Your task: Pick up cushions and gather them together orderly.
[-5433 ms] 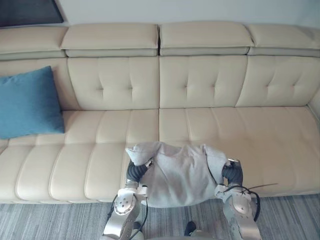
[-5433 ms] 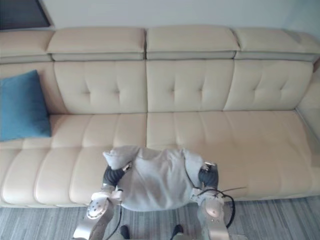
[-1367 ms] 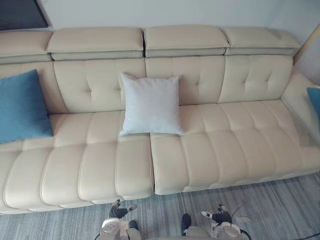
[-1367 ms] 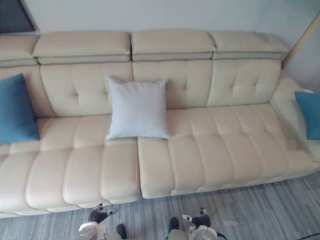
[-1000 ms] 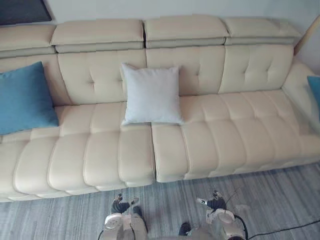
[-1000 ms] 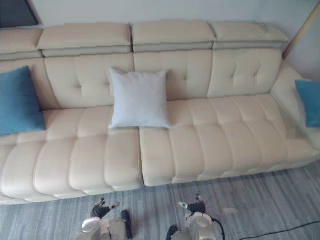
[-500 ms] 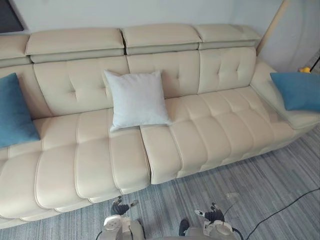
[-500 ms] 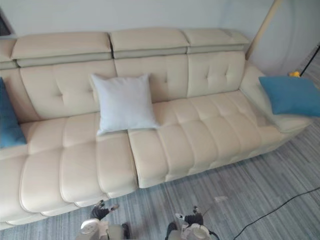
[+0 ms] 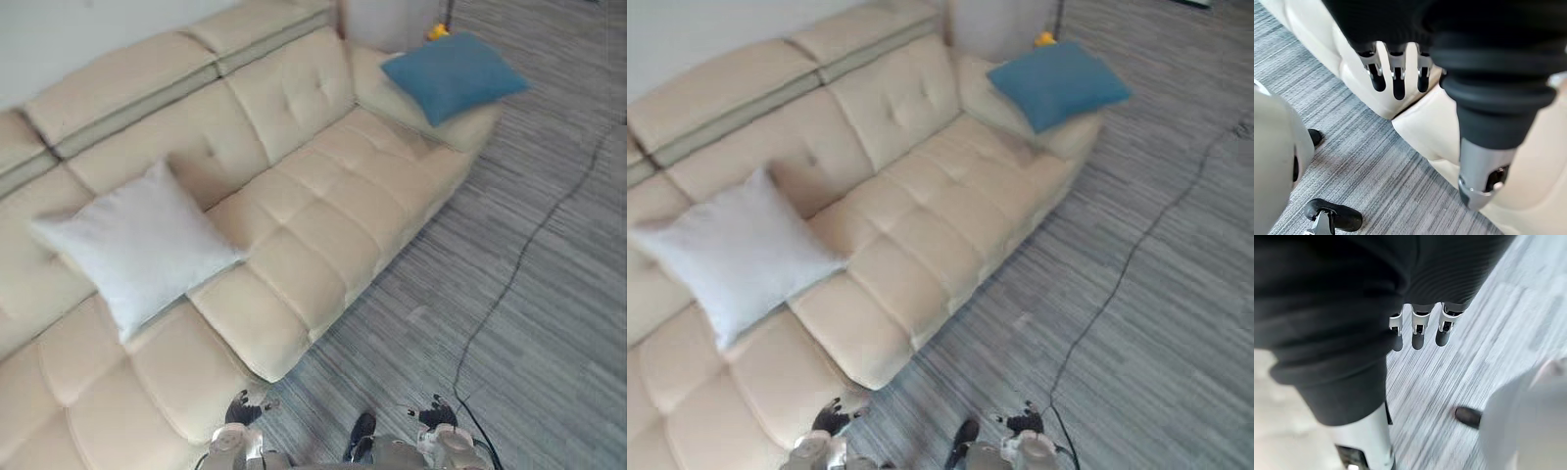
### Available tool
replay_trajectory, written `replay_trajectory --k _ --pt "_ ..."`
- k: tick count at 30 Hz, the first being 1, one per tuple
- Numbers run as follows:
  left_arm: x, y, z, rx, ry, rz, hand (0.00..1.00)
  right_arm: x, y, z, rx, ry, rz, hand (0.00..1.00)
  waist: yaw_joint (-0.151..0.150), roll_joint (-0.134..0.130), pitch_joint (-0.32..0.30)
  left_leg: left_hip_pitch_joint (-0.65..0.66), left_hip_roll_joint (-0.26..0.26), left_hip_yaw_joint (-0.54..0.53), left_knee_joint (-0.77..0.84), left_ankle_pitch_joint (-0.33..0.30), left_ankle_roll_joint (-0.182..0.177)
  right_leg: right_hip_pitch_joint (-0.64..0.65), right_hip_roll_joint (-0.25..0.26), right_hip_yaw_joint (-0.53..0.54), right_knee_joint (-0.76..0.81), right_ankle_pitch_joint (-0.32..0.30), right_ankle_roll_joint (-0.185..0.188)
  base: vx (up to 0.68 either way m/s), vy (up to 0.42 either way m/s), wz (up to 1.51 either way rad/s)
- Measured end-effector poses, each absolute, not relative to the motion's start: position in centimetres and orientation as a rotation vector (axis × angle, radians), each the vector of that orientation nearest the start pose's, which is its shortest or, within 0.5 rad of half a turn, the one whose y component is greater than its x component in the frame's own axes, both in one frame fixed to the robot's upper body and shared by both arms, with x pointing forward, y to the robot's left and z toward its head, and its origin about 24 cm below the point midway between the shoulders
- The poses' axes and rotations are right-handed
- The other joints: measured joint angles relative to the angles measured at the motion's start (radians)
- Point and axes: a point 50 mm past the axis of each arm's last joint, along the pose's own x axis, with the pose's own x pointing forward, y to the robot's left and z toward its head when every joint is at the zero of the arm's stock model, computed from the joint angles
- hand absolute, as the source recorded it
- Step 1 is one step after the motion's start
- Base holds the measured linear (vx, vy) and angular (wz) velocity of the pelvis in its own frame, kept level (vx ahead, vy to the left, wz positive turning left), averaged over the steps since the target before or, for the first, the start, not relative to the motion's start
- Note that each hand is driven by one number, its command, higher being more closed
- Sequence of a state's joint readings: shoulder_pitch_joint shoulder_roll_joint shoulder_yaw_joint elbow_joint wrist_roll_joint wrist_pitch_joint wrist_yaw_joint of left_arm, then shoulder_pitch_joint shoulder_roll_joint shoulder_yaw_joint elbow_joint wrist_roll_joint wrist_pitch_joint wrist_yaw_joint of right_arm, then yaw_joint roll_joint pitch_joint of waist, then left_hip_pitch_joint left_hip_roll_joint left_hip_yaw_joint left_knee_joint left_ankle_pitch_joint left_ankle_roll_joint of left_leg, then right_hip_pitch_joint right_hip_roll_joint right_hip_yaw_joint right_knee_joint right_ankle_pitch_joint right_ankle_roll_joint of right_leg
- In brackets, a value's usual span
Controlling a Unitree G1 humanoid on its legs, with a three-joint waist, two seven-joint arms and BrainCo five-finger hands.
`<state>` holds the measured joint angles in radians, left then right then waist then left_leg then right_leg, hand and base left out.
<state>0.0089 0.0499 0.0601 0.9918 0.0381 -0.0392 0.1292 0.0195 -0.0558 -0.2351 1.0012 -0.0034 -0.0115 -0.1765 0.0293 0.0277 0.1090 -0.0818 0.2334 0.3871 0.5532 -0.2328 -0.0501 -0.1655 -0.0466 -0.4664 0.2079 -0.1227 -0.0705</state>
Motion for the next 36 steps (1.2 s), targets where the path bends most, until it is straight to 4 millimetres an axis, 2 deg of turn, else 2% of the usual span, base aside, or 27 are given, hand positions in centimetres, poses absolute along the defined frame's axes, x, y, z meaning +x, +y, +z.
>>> replay_trajectory --k 2,3,4,6,9,10,11,12,14,15,16,17,18,19,20,21,24,25,26,28,29,30,31,32,33,34,36 --pt "13.6 18.2 -14.7 0.112 0.960 0.179 0.00 11.9 -20.8 -15.1 -0.007 1.016 -0.418 0.00 0.005 0.001 0.026 -0.096 0.067 -0.084 0.274 0.050 0.030 0.059 0.038 0.025 -0.005 -0.025 -0.026 0.12 -0.095 -0.42" --pt "13.8 18.6 -14.5 0.117 0.944 0.187 0.00 12.0 -20.5 -15.1 0.010 1.010 -0.427 0.00 0.013 0.002 0.031 -0.140 0.068 -0.127 0.355 0.030 0.036 0.071 0.048 0.044 0.001 -0.042 -0.029 0.19 -0.025 -0.71" --pt "13.7 18.7 -14.5 0.122 0.945 0.189 0.00 12.4 -20.7 -14.9 0.024 0.999 -0.448 0.00 0.016 -0.010 0.040 -0.197 0.031 -0.177 0.393 -0.003 0.007 0.083 0.049 0.069 0.002 -0.054 -0.037 0.21 0.009 -0.68" --pt "14.4 18.5 -14.2 0.118 0.916 0.185 0.00 12.6 -20.9 -14.8 0.045 0.987 -0.478 0.00 0.027 -0.009 0.046 -0.248 -0.020 -0.208 0.349 -0.030 -0.005 0.097 0.049 0.113 -0.006 -0.059 -0.033 0.19 0.026 -0.66" --pt "14.4 18.1 -14.1 0.104 0.903 0.185 0.00 13.0 -21.3 -14.5 0.058 0.962 -0.505 0.00 0.037 -0.002 0.053 -0.286 -0.107 -0.222 0.052 -0.022 -0.011 0.114 0.048 0.175 -0.009 -0.076 -0.019 0.24 0.089 -0.67" --pt "14.1 17.9 -14.2 0.098 0.912 0.180 0.00 12.9 -21.6 -14.4 0.064 0.961 -0.525 0.00 0.044 0.006 0.042 -0.264 -0.144 -0.276 -0.132 0.016 -0.033 0.113 0.051 0.205 -0.009 -0.088 -0.004 0.27 0.124 -0.67" --pt "13.9 17.7 -14.3 0.090 0.915 0.180 0.00 12.6 -21.8 -14.5 0.063 0.967 -0.534 0.00 0.048 0.012 0.038 -0.259 -0.154 -0.301 -0.176 0.057 -0.017 0.114 0.056 0.225 -0.005 -0.097 0.002 0.32 0.148 -1.01" --pt "13.7 17.5 -14.4 0.083 0.923 0.182 0.00 12.6 -21.7 -14.5 0.066 0.970 -0.535 0.00 0.060 0.013 0.015 -0.241 -0.176 -0.317 -0.182 0.103 0.030 0.115 0.056 0.274 0.011 -0.124 0.031 0.42 0.138 -0.90" --pt "13.5 18.1 -14.4 0.098 0.929 0.189 0.00 12.0 -20.9 -14.8 0.087 0.983 -0.527 0.00 0.060 -0.028 -0.004 -0.210 -0.192 -0.267 -0.183 0.068 0.037 0.106 0.019 0.309 0.076 -0.157 0.070 0.47 0.108 -0.71" --pt "13.5 18.5 -14.4 0.107 0.930 0.192 0.00 11.5 -20.5 -15.0 0.096 0.996 -0.521 0.00 0.060 -0.051 -0.007 -0.173 -0.199 -0.227 -0.182 0.034 0.047 0.064 -0.010 0.328 0.216 -0.188 0.118 0.52 0.103 -0.60" --pt "13.2 18.6 -14.5 0.114 0.943 0.192 0.00 11.4 -20.2 -15.1 0.102 1.001 -0.513 0.00 0.058 -0.053 -0.008 -0.132 -0.200 -0.203 -0.185 0.008 0.053 0.003 -0.038 0.332 0.392 -0.183 0.190 0.42 0.086 -0.59" --pt "13.1 18.6 -14.6 0.115 0.948 0.191 0.00 11.4 -20.2 -15.1 0.101 1.001 -0.509 0.00 0.056 -0.052 -0.006 -0.113 -0.199 -0.198 -0.184 -0.002 0.055 -0.026 -0.050 0.331 0.470 -0.172 0.235 0.44 0.081 -0.40" --pt "12.9 18.6 -14.7 0.120 0.958 0.186 0.00 11.4 -20.1 -15.1 0.093 1.004 -0.494 0.00 0.049 -0.049 -0.003 -0.054 -0.196 -0.184 -0.186 -0.022 0.064 -0.082 -0.092 0.299 0.638 -0.164 0.252 0.36 0.033 -0.29" --pt "12.8 18.5 -14.7 0.123 0.961 0.181 0.00 11.5 -20.4 -15.1 0.085 1.001 -0.492 0.00 0.039 -0.043 0.001 -0.004 -0.188 -0.181 -0.199 -0.028 0.067 -0.110 -0.131 0.243 0.715 -0.171 0.220 0.51 0.020 -0.25" --pt "12.8 18.5 -14.7 0.125 0.962 0.180 0.00 11.6 -20.4 -15.0 0.084 0.997 -0.491 0.00 0.035 -0.036 0.005 0.019 -0.181 -0.180 -0.212 -0.029 0.067 -0.117 -0.147 0.212 0.723 -0.177 0.195 0.40 -0.019 -0.23" --pt "12.6 18.6 -14.8 0.128 0.968 0.182 0.00 12.2 -20.6 -14.9 0.078 0.988 -0.485 0.00 0.028 -0.021 0.015 0.086 -0.158 -0.171 -0.264 -0.029 0.067 -0.127 -0.172 0.134 0.691 -0.196 0.146 0.40 -0.055 -0.25" --pt "12.8 19.1 -14.7 0.143 0.966 0.189 0.00 13.8 -20.4 -14.5 0.057 0.958 -0.441 0.00 0.023 -0.008 0.023 0.179 -0.097 -0.130 -0.340 -0.027 0.064 -0.195 -0.215 -0.005 0.516 -0.187 0.125 0.46 -0.168 -0.33" --pt "12.8 19.1 -14.8 0.145 0.971 0.188 0.00 14.0 -20.6 -14.4 0.047 0.955 -0.438 0.00 0.023 -0.001 0.026 0.200 -0.080 -0.120 -0.359 -0.026 0.062 -0.222 -0.221 -0.030 0.447 -0.150 0.122 0.51 -0.293 -0.34" --pt "12.5 19.3 -14.9 0.158 0.986 0.183 0.00 14.2 -20.9 -14.3 0.034 0.953 -0.434 0.00 0.019 -0.006 0.029 0.232 -0.072 -0.120 -0.377 -0.013 0.019 -0.247 -0.217 -0.041 0.330 -0.064 0.116 0.45 -0.274 -0.24" --pt "12.2 19.7 -15.0 0.181 1.001 0.174 0.00 13.9 -20.9 -14.4 0.017 0.968 -0.427 0.00 0.017 -0.026 0.034 0.265 -0.075 -0.126 -0.378 -0.009 -0.013 -0.249 -0.210 -0.029 0.234 0.037 0.084 0.43 -0.293 -0.10" --pt "12.0 19.8 -15.2 0.186 1.015 0.183 0.00 13.4 -21.5 -14.5 0.020 0.977 -0.446 0.00 0.006 -0.033 0.037 0.302 -0.064 -0.158 -0.355 -0.030 -0.058 -0.254 -0.197 0.001 0.270 0.071 0.006 0.56 -0.379 -0.10" --pt "12.1 19.5 -15.2 0.180 1.014 0.185 0.00 14.0 -22.3 -14.1 -0.011 0.956 -0.448 0.00 0.005 0.002 0.034 0.282 -0.023 -0.169 -0.293 -0.024 -0.071 -0.250 -0.168 -0.008 0.289 0.028 -0.005 0.65 -0.471 -0.24" --pt "12.3 18.9 -15.2 0.172 1.006 0.179 0.00 14.5 -22.6 -13.9 -0.030 0.944 -0.443 0.00 0.005 0.024 0.031 0.208 0.017 -0.205 -0.136 0.019 -0.108 -0.240 -0.130 -0.012 0.284 -0.014 -0.015 0.52 -0.358 -0.39" --pt "12.6 18.4 -15.2 0.161 0.999 0.172 0.00 14.9 -23.1 -13.7 -0.051 0.935 -0.441 0.00 0.007 0.044 0.049 0.123 0.056 -0.260 0.059 0.099 -0.085 -0.192 -0.091 -0.016 0.252 -0.040 -0.025 0.51 -0.367 -0.30" --pt "12.6 18.2 -15.2 0.148 1.000 0.170 0.00 14.8 -22.9 -13.8 -0.058 0.946 -0.429 0.00 0.007 0.054 0.064 0.067 0.075 -0.293 0.194 0.088 -0.080 -0.146 -0.064 -0.020 0.223 -0.049 -0.032 0.50 -0.302 -0.19" --pt "13.1 18.2 -15.0 0.142 0.978 0.173 0.00 14.3 -22.6 -14.2 -0.066 0.982 -0.416 0.00 0.012 0.052 0.084 -0.011 0.082 -0.317 0.371 0.025 -0.070 -0.057 -0.029 -0.020 0.175 -0.066 -0.039 0.59 -0.318 -0.13" --pt "14.0 18.2 -14.5 0.147 0.940 0.171 0.00 13.7 -22.0 -14.6 -0.051 1.011 -0.412 0.00 0.022 0.022 0.103 -0.098 0.022 -0.313 0.429 -0.028 -0.057 0.056 -0.021 -0.017 0.119 -0.083 -0.041 0.49 -0.237 -0.13"
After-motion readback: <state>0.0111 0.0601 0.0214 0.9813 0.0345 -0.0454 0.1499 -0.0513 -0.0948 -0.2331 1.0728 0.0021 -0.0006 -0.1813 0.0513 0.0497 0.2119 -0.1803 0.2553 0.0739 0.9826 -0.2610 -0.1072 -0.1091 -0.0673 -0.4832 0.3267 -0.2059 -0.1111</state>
